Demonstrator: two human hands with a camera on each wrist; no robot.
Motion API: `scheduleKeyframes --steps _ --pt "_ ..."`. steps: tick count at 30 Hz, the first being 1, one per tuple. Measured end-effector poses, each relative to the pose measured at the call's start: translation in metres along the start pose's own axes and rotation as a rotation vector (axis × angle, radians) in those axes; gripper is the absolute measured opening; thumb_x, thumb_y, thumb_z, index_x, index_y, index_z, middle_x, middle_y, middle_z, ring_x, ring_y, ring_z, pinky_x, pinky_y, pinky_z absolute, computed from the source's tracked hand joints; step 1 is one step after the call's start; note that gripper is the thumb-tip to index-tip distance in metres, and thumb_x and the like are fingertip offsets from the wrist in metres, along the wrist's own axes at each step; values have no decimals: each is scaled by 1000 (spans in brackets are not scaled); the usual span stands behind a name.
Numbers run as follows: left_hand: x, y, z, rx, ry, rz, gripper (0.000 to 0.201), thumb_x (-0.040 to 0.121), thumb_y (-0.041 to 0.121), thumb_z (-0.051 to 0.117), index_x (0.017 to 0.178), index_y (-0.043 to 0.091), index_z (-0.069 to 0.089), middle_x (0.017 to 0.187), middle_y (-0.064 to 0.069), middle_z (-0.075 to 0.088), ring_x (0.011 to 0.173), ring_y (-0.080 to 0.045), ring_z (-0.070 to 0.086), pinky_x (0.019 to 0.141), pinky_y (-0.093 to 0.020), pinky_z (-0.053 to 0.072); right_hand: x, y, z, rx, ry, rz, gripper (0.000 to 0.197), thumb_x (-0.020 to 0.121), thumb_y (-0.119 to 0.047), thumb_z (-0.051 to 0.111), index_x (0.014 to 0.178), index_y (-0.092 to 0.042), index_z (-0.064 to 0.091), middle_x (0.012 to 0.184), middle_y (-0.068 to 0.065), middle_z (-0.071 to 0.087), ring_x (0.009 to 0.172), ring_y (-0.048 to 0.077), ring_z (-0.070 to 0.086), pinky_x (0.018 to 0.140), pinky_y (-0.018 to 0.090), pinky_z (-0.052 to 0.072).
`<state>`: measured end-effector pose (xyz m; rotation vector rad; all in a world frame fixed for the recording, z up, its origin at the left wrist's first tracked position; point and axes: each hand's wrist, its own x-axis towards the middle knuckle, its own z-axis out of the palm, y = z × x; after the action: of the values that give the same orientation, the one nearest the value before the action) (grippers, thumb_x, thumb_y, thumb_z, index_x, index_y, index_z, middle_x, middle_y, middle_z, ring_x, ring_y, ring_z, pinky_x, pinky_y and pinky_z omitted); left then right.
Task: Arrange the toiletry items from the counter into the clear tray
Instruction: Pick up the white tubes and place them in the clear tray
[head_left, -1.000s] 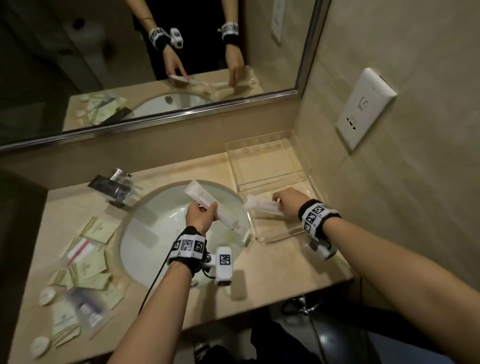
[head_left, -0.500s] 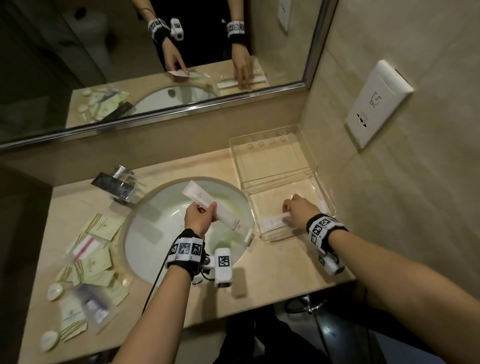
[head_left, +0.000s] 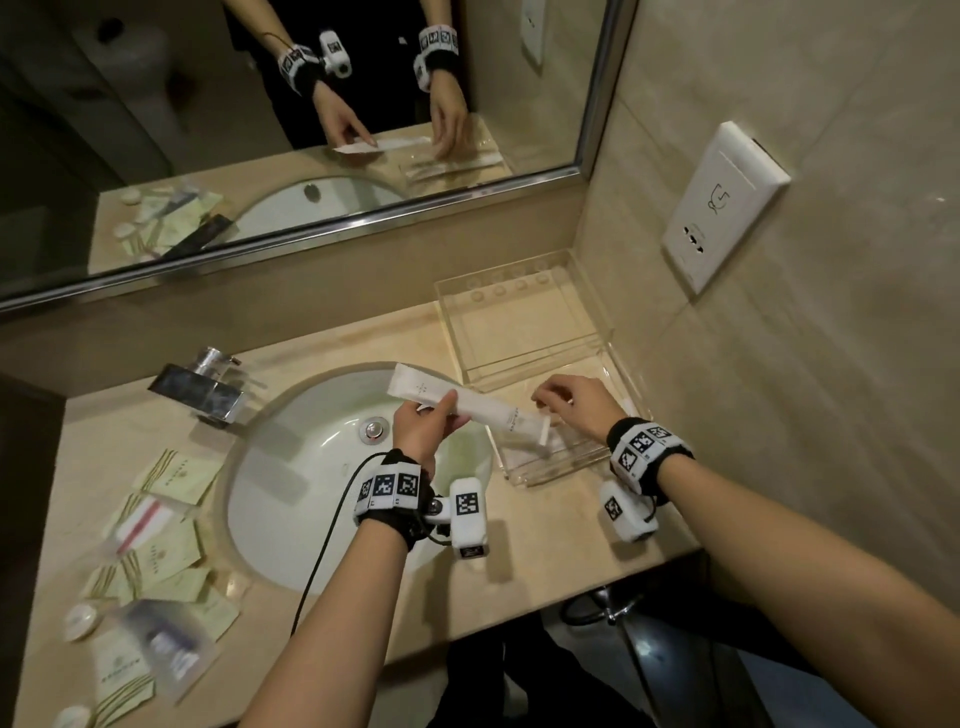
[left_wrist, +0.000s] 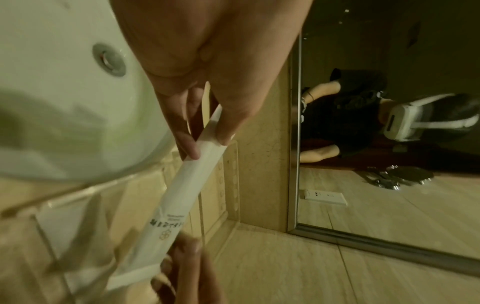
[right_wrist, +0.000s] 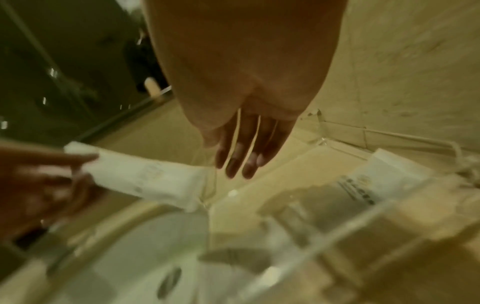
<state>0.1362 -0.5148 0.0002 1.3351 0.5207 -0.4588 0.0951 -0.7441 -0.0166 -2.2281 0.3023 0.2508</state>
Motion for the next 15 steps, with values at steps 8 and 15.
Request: scheduleKeyframes --steps 8,15 --pt "-2 -24 32 -146 -134 -117 27 84 6 70 108 -4 61 110 -23 68 99 -33 70 86 -33 58 11 -21 -22 -48 -209 -50 17 84 -26 73 100 -20 71 83 -1 70 76 15 65 67 19 47" --pt "5 -42 15 444 101 2 42 77 17 77 107 17 47 99 -16 65 77 -26 64 86 -43 56 17 18 -23 -459 -265 134 21 88 -20 67 109 -16 70 115 9 68 104 24 63 91 30 48"
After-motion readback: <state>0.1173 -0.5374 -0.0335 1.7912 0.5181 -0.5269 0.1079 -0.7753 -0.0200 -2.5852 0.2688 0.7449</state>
